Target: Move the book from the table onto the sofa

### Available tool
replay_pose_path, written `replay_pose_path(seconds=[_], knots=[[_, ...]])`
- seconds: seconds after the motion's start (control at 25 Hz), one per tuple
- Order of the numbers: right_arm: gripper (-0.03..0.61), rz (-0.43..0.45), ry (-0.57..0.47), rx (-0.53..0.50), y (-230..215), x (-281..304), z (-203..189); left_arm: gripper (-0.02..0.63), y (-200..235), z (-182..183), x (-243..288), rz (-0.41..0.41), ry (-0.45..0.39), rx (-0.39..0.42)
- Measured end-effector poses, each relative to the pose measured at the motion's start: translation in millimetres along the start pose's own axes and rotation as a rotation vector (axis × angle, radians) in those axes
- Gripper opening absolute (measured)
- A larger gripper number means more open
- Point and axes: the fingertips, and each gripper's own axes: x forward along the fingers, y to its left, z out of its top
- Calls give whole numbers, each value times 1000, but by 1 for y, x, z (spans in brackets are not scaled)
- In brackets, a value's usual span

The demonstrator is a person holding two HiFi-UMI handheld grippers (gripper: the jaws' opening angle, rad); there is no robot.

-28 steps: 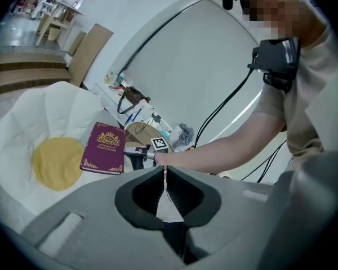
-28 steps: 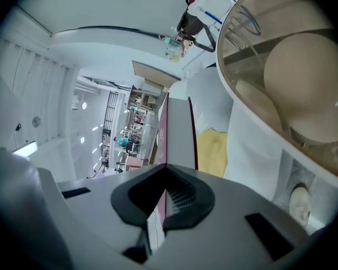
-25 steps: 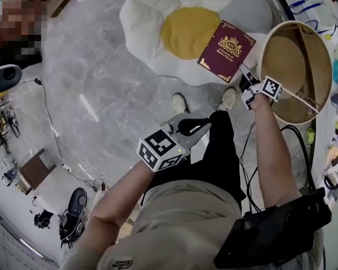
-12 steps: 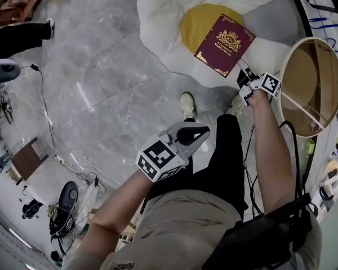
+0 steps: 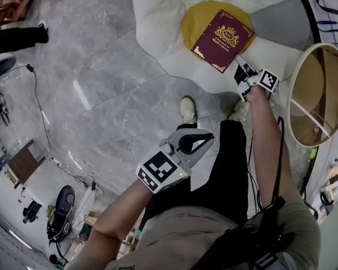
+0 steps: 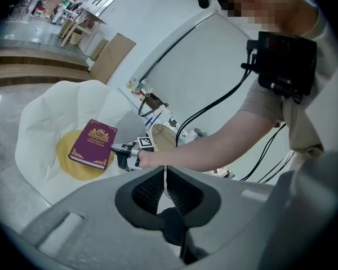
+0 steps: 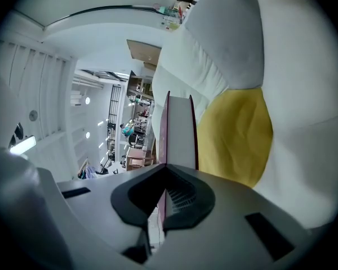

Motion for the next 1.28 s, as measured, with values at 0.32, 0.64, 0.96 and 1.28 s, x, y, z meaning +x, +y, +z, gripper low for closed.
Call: replay_pose_path(seconds=[0.32, 0.64, 0.96, 1.28], knots=[[12, 16, -24, 43, -71, 53, 11, 8, 42, -14, 25, 21, -48, -25], [14, -38, -18, 42, -128, 72, 14, 8, 66, -43, 51, 54, -67, -52], [15, -52, 5, 54, -146, 77, 15, 9, 71, -47, 67, 62, -76, -62], [81, -108, -33, 69, -146, 69, 19, 8, 60, -39, 71, 64, -70, -54]])
